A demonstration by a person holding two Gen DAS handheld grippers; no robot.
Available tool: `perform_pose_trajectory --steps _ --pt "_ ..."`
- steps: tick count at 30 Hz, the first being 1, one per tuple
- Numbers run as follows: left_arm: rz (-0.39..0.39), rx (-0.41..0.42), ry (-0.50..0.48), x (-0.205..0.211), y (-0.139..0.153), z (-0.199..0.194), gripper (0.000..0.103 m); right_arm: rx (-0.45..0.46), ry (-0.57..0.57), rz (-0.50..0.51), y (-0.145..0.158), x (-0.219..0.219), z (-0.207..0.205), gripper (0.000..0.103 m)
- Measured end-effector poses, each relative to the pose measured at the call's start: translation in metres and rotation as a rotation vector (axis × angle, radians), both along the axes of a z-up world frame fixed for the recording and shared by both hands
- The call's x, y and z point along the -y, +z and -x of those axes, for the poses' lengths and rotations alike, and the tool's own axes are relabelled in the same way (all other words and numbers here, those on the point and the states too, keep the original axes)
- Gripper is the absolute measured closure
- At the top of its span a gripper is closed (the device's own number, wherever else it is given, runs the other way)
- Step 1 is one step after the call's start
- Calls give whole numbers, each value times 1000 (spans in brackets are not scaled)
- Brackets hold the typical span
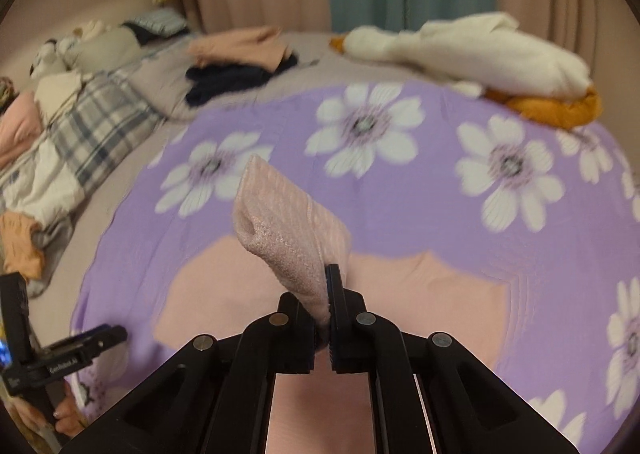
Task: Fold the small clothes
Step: 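Grasp the sweater's other side edge with the right gripper and lift it, then fold the held side over the sweater body and open the right gripper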
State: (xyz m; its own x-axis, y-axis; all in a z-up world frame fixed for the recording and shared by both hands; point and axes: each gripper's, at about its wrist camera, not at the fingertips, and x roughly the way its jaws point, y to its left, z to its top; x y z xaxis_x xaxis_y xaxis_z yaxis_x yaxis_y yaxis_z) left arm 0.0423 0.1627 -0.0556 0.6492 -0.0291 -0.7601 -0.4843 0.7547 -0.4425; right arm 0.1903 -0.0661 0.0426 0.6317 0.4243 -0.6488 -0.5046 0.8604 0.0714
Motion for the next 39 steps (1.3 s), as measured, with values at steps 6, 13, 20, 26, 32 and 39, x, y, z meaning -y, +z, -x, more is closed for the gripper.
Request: perform_pose_trajectory --steps 6,13,20,26,32,39 --pt "24 34 -92 11 9 -43 75 -9 -73 -87 10 37 -14 97" --pt "-20 -10 -206 41 1 -96 78 -47 -131 -96 -7 61 -26 97" --pt "-81 -166 -219 55 -44 -130 82 -87 -167 -98 -31 82 -35 97" --pt "-55 -181 -199 46 -59 -126 77 -170 -207 -111 -65 101 -39 97" --pt "-23 -176 -192 46 -60 -126 77 -290 -254 -156 -105 128 -37 97" --pt "-9 -161 -183 45 -62 -123 76 -429 -282 -225 -137 158 -34 97"
